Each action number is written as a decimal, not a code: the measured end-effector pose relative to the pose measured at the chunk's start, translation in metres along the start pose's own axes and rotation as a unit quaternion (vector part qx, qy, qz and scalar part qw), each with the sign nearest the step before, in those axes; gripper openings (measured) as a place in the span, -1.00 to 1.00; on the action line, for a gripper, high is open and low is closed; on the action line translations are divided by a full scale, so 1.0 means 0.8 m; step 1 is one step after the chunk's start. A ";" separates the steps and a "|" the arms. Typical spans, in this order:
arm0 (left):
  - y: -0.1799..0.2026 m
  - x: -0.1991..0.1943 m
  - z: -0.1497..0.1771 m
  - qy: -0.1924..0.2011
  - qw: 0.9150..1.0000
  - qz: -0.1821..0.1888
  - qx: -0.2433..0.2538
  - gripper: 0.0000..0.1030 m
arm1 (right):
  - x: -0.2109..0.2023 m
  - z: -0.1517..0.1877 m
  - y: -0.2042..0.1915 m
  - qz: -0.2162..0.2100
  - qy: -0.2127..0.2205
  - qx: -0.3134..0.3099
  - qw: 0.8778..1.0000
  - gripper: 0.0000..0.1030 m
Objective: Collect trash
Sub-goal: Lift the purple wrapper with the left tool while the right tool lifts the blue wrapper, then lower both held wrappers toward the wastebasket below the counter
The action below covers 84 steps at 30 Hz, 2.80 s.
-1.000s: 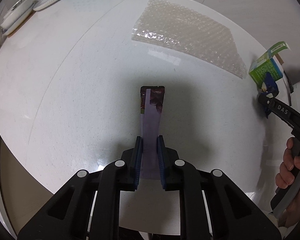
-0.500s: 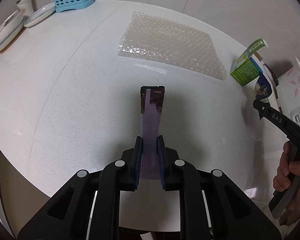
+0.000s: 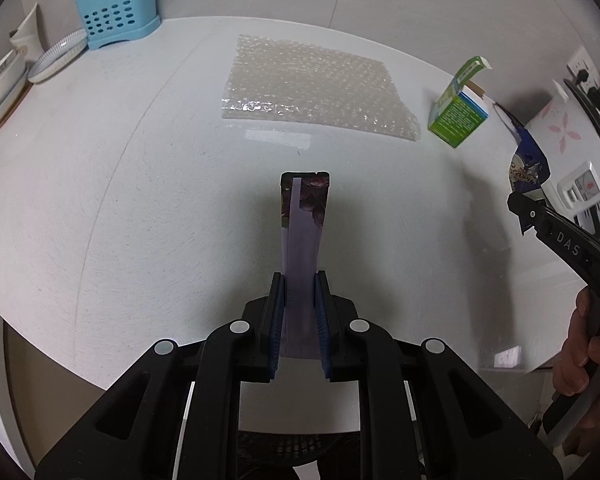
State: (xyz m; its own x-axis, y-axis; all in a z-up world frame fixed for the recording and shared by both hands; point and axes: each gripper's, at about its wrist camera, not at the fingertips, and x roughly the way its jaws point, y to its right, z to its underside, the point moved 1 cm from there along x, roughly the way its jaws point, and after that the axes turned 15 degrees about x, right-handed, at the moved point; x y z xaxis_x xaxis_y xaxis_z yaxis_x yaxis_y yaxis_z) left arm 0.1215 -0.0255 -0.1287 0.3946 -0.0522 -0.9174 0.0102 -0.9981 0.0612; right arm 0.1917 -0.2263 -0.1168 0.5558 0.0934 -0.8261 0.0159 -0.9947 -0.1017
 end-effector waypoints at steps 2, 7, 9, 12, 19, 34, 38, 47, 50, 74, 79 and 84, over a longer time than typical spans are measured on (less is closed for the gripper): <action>-0.002 -0.005 0.003 0.002 1.000 0.002 0.010 -0.72 | -0.010 0.008 -0.003 0.001 0.007 0.005 1.000 -0.43; -0.007 -0.018 0.014 0.009 0.999 0.005 0.035 -0.72 | -0.037 0.034 -0.008 0.001 0.019 0.025 1.000 -0.43; -0.009 -0.023 0.019 0.013 0.999 0.008 0.044 -0.72 | -0.045 0.046 -0.008 0.004 0.023 0.032 0.999 -0.43; -0.010 -0.030 0.027 0.014 0.998 0.012 0.060 -0.72 | -0.060 0.066 -0.010 0.007 0.028 0.042 0.999 -0.44; -0.003 -0.048 0.049 0.023 0.995 0.029 0.089 -0.72 | -0.103 0.107 -0.011 0.012 0.037 0.051 0.998 -0.44; -0.001 -0.099 0.120 0.039 0.997 0.015 0.067 -0.72 | -0.160 0.181 -0.015 -0.024 0.037 0.003 0.999 -0.44; 0.008 -0.112 0.153 0.037 0.997 0.008 0.067 -0.72 | -0.177 0.208 -0.012 -0.041 0.035 -0.007 0.999 -0.44; 0.027 -0.112 0.225 0.027 0.998 0.016 0.054 -0.72 | -0.194 0.271 -0.005 -0.062 0.021 -0.032 0.997 -0.44; 0.031 -0.108 0.243 0.029 0.998 0.025 0.050 -0.72 | -0.194 0.290 -0.002 -0.067 0.013 -0.037 0.997 -0.44; 0.027 -0.006 0.318 -0.028 0.997 0.067 0.023 -0.72 | -0.086 0.405 -0.009 -0.061 -0.098 -0.083 0.990 -0.44; 0.018 0.020 0.327 -0.047 0.996 0.069 0.020 -0.72 | -0.056 0.418 -0.009 -0.054 -0.124 -0.081 0.988 -0.44; 0.013 0.043 0.338 -0.072 0.995 0.072 0.024 -0.72 | -0.029 0.427 -0.016 -0.052 -0.148 -0.085 0.984 -0.44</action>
State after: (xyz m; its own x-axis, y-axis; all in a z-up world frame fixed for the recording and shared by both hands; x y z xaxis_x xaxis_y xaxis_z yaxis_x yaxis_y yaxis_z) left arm -0.1132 -0.0469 -0.2663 0.2530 -0.1951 -0.9476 -0.0818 -0.9803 0.1800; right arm -0.1050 -0.2009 -0.2857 0.2787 0.1786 -0.9436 0.2121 -0.9697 -0.1209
